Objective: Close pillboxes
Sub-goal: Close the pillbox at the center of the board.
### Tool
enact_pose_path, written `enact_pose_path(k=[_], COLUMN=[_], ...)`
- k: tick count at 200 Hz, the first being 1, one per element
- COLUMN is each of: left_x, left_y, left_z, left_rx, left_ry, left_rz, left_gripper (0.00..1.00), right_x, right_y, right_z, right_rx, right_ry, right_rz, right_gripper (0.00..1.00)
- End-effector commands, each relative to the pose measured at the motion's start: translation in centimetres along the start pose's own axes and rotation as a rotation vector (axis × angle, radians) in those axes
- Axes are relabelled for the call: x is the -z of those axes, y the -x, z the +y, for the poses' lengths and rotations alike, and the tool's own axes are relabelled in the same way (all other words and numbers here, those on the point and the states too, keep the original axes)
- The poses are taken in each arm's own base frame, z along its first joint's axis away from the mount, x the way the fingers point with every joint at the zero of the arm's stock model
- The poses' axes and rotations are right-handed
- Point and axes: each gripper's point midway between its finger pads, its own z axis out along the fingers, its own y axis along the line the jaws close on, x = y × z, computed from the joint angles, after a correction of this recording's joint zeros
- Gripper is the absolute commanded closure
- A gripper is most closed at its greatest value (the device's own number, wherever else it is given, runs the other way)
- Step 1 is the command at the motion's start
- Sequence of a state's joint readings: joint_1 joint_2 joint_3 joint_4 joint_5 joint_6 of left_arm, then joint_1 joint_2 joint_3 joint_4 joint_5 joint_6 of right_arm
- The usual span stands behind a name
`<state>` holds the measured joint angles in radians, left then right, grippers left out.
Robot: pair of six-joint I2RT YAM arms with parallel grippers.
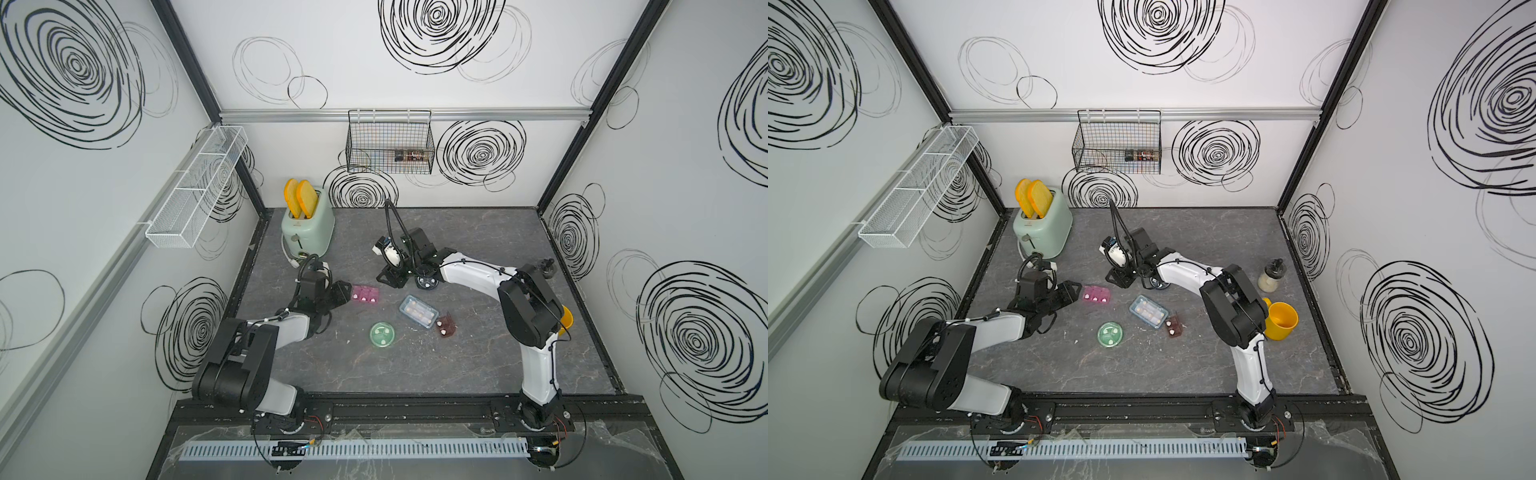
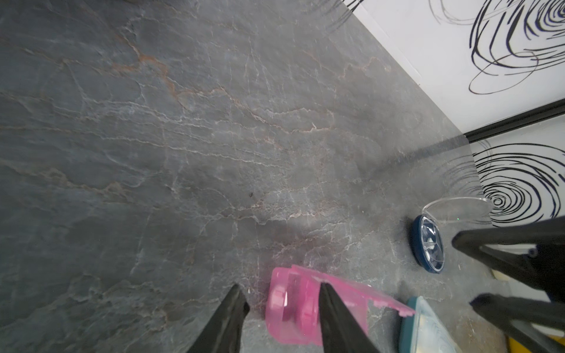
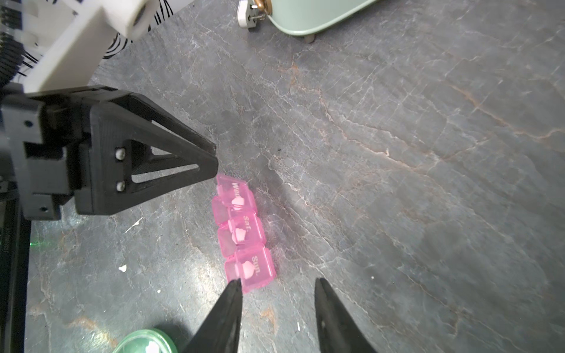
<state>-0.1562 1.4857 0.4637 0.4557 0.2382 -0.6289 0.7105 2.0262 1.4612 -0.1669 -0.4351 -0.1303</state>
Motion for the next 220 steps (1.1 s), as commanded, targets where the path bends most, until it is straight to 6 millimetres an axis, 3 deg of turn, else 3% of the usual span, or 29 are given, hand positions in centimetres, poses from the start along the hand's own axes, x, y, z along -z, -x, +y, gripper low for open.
enact_pose_path(k=[1, 107, 220], left_x=[-0.2, -0.7, -1.0], left_y=[0.4, -1.7, -2.3], left_z=[-0.5, -0.4, -1.2], left_rx=[-0.011, -0.032, -0.042], left_ry=[-0.021, -0.015, -0.026], left_rz=[-0.036, 0.003, 0.007], left_gripper=[0.56, 0.59, 0.65], right_x=[-0.7, -2.5, -3.0], right_y=[-0.2, -1.5, -2.6], right_z=[0.6, 1.0, 2.1], right_rx=[-0.008, -0.044, -0.045], right_ry=[0.019, 0.029, 0.035], right_rz=[0.025, 0.084, 0.126], right_gripper=[0.58, 0.65, 0.73])
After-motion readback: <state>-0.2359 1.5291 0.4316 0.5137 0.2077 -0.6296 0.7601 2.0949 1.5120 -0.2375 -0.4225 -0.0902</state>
